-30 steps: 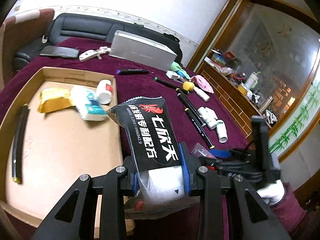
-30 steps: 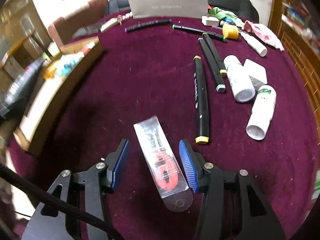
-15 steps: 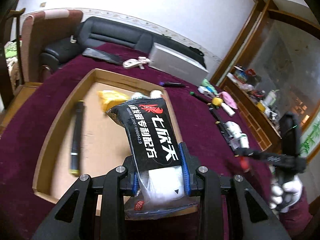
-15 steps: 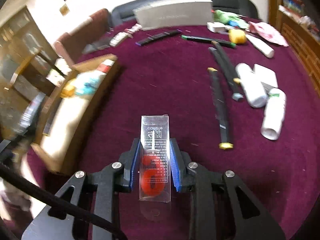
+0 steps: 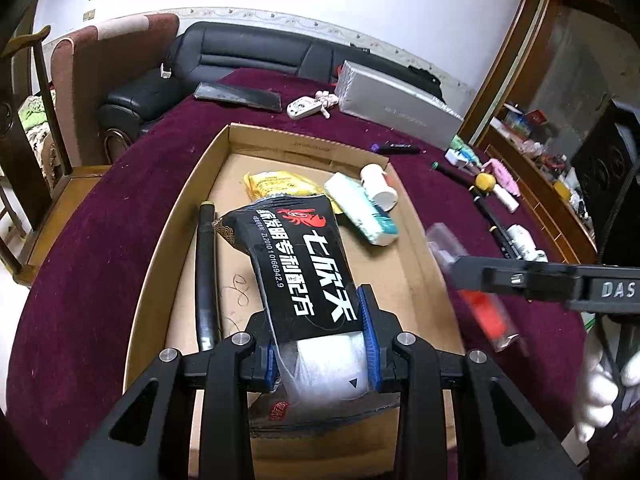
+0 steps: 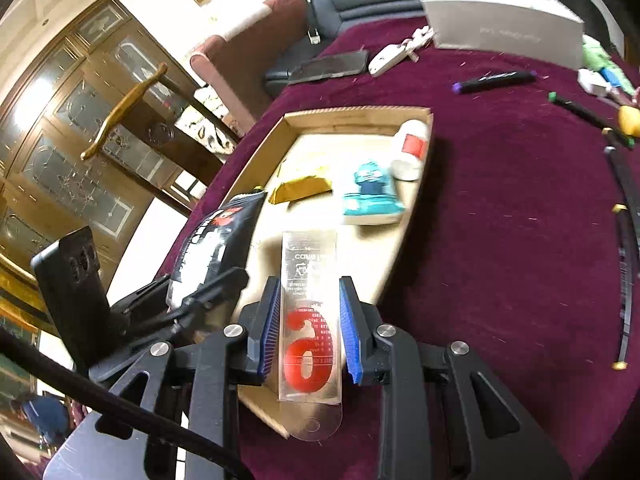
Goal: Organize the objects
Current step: 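Carry the black packet and clear tube into the tray and release both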
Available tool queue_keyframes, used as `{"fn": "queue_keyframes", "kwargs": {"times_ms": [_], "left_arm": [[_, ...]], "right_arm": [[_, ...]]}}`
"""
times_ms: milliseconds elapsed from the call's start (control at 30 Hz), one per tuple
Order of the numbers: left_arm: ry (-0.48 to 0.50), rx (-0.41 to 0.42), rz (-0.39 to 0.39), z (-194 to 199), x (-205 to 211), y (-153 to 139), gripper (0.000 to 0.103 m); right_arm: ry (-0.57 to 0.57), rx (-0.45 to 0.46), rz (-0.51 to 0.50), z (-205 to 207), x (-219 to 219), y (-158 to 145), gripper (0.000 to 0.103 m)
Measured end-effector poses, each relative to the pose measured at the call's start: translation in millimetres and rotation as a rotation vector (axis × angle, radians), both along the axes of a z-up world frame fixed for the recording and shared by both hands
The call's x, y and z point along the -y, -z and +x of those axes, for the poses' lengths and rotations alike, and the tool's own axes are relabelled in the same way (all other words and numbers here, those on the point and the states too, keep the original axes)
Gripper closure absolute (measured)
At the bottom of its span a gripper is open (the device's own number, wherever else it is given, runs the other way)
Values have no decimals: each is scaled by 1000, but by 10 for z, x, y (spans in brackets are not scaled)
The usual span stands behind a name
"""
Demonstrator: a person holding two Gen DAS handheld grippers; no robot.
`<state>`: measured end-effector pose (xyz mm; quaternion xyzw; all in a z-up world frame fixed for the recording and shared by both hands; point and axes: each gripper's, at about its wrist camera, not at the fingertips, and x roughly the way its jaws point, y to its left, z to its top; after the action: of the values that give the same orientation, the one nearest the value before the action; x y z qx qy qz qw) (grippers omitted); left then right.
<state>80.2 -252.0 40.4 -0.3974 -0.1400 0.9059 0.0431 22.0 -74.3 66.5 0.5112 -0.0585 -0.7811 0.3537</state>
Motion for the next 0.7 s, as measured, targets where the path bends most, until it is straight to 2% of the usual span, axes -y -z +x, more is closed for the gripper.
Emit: {"fn": "queue_keyframes", "kwargs": {"times_ms": [300,467,533,700], "left_arm": [[30,42,-13,-176,53,127,74],[29,38,8,-191,100,128,70],[23,38,22,-176,119,118,64],[27,12,57,-90,166,24,63]], "right_arm": [[44,72,67,-326,392,384,77],[52,63,94,-415,468,414,77],[54,56,107,-434,488,415,77],[72,78,92,-460,469,425,75]]}}
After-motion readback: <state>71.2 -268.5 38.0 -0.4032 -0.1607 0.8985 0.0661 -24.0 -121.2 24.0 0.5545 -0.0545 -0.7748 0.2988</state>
